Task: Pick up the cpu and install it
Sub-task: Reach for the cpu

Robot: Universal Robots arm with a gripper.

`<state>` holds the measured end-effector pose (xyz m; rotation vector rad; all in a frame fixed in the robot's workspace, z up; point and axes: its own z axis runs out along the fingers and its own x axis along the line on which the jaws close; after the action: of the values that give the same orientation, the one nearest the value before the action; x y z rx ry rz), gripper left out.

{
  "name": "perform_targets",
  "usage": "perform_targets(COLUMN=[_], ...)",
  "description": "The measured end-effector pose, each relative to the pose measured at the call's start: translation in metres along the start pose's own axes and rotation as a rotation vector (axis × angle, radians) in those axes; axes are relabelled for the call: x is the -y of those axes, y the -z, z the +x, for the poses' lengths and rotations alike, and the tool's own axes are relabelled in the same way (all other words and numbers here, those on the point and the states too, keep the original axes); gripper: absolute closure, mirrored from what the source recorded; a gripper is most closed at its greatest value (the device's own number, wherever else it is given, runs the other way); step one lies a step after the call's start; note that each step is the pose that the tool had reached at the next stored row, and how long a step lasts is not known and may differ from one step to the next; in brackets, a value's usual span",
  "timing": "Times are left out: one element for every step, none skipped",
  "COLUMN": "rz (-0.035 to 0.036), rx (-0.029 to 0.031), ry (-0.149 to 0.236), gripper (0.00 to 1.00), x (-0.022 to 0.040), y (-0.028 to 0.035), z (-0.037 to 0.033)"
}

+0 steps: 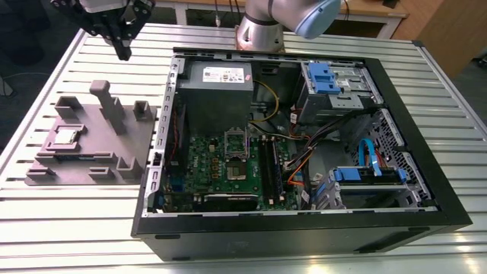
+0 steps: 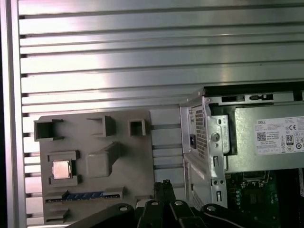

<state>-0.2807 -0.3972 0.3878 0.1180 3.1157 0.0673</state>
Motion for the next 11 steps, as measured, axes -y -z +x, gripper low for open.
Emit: perform_targets(rz=[-0.0001, -0.0001, -0.0001, -0.0002, -0.0001, -0.0001, -0.0002, -0.0001, 0.0000, 0.0000, 0.0000], rx=[0.0001, 0.0001, 0.0001, 0.0002, 0.0001, 0.0000, 0.0000, -0.0003, -0.0008, -0.0012, -0.0015], ry=[0.000, 0.000, 0.000, 0.000, 0.000, 0.000, 0.000, 0.000, 0.000, 0.000, 0.000], gripper=[0.90, 0.90, 0.90, 0.90, 0.90, 0.90, 0.90, 0.90, 0.90, 0.90, 0.90], x=[0.0000, 0.0001, 0.0004, 0.0007, 0.0010, 0.0014, 0.0017, 0.0021, 0.0025, 0.0028, 0.0032], y=[-0.0003, -0.0006, -0.0009, -0.0011, -0.0013, -0.0016, -0.0022, -0.0026, -0.0032, -0.0038, -0.0043], z=[0.0043, 0.0087, 0.0136, 0.0181, 0.0225, 0.0270, 0.0315, 0.0360, 0.0405, 0.0448, 0.0475])
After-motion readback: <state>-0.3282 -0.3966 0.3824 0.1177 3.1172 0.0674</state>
